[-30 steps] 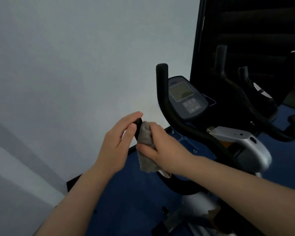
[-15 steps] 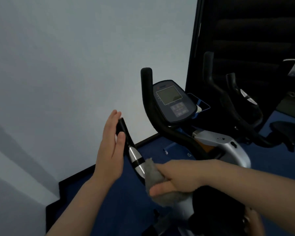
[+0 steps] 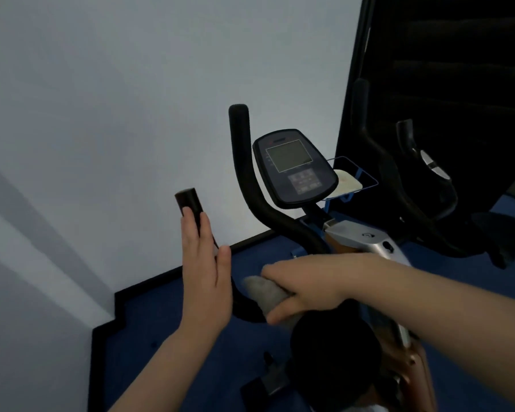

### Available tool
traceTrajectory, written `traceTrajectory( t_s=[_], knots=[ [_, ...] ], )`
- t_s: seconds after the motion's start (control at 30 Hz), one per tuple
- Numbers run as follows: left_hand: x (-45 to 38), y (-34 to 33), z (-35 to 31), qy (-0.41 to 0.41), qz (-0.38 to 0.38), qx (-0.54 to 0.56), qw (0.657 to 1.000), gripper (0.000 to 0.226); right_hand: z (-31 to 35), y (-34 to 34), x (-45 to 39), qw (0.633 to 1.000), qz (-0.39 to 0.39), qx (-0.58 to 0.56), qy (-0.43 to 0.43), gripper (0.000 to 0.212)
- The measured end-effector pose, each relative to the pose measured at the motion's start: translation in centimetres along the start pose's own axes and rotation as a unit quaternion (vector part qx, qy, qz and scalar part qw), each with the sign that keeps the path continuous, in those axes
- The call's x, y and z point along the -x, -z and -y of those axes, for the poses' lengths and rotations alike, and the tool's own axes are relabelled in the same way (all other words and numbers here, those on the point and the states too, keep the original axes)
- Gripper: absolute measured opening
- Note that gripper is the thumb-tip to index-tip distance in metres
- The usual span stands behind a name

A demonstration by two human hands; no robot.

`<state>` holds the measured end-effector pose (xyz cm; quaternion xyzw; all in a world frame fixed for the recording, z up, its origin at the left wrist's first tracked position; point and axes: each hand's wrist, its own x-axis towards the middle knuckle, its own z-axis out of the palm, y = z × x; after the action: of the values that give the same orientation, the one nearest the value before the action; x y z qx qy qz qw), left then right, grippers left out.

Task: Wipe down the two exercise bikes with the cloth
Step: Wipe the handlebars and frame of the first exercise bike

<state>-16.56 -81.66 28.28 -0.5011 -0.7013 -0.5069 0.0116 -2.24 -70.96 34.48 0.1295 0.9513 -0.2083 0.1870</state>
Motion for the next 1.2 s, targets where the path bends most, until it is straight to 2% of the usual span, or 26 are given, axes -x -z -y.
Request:
traceTrajectory(
  t_s=[0.13, 0.23, 0.37, 0.53, 0.77, 0.9, 1.0, 1.1, 1.13, 1.2],
  knots=[
    [1.0, -0.3, 0.1, 0.030, -0.013, 0.016, 0.999, 0.054, 1.1, -1.3, -1.6, 0.997, -0.021, -0.056, 0.038, 0.048],
    [1.6, 0.0, 0.4, 0.025, 0.010, 0.013, 1.000, 0.052, -0.7, -0.1, 0.2, 0.998, 0.001, 0.025, 0.053, 0.044],
    [2.4, -0.4, 0.3, 0.046, -0.014, 0.039, 0.998, 0.050, -0.7, -0.2, -0.1, 0.995, 0.012, 0.083, 0.047, 0.043],
    [2.5, -0.6, 0.3, 0.066, -0.028, 0.046, 0.996, 0.050, 0.7, -0.8, -2.2, 0.996, 0.013, -0.046, 0.071, 0.052],
    [2.6, -0.8, 0.2, 0.072, -0.041, 0.039, 0.996, 0.049, -1.3, -0.6, -1.2, 0.992, 0.003, 0.080, 0.096, 0.043],
    [2.6, -0.6, 0.0, 0.079, -0.032, 0.035, 0.996, 0.047, 0.8, -1.1, -2.6, 0.992, 0.015, -0.094, 0.078, 0.058],
    [2.7, -0.5, 0.0, 0.072, -0.030, 0.019, 0.997, 0.048, -0.5, -1.4, -1.8, 0.995, -0.023, 0.019, 0.093, 0.058],
    [2.7, -0.5, 0.1, 0.073, -0.028, 0.015, 0.997, 0.048, -2.0, -1.3, -1.3, 0.989, -0.015, 0.098, 0.108, 0.055],
    [2.7, -0.6, 0.0, 0.074, -0.031, 0.017, 0.997, 0.048, -2.0, -1.1, -1.5, 0.988, -0.010, 0.104, 0.112, 0.052],
    [2.6, -0.6, 0.0, 0.076, -0.038, 0.026, 0.996, 0.048, -1.1, -1.0, -2.3, 0.996, 0.000, 0.031, 0.089, 0.050]
  ],
)
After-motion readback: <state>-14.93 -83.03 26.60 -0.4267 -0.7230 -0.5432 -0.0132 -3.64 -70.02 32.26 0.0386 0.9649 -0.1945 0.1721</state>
